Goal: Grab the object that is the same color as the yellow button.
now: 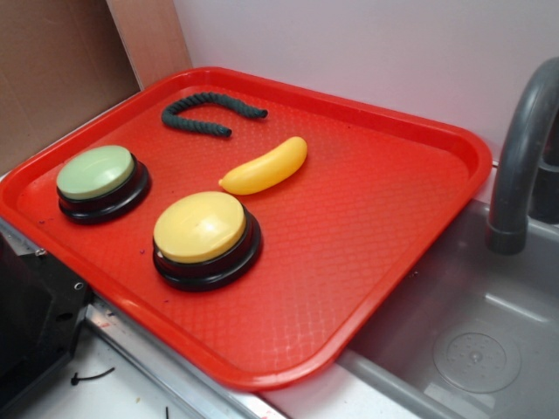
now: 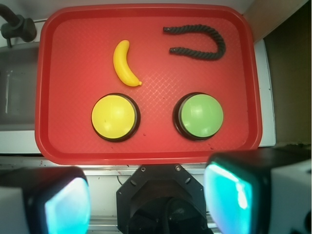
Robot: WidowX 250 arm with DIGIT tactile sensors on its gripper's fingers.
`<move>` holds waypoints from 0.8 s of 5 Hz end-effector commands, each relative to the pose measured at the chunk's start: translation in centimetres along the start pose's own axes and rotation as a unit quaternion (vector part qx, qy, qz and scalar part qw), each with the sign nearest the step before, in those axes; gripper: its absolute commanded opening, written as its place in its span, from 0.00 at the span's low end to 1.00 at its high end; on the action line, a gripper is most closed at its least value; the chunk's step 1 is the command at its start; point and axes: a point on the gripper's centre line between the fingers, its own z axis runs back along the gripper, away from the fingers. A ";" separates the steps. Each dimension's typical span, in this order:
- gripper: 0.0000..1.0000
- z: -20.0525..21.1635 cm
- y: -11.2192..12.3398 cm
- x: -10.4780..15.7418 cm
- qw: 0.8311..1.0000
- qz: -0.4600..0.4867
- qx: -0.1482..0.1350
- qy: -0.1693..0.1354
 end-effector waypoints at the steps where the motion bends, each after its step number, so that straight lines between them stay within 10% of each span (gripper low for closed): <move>1: 1.00 0.0 0.0 0.0 1.000 0.000 0.000 0.000; 4: 1.00 -5.6 -0.8 5.2 0.998 0.037 -0.006 -0.057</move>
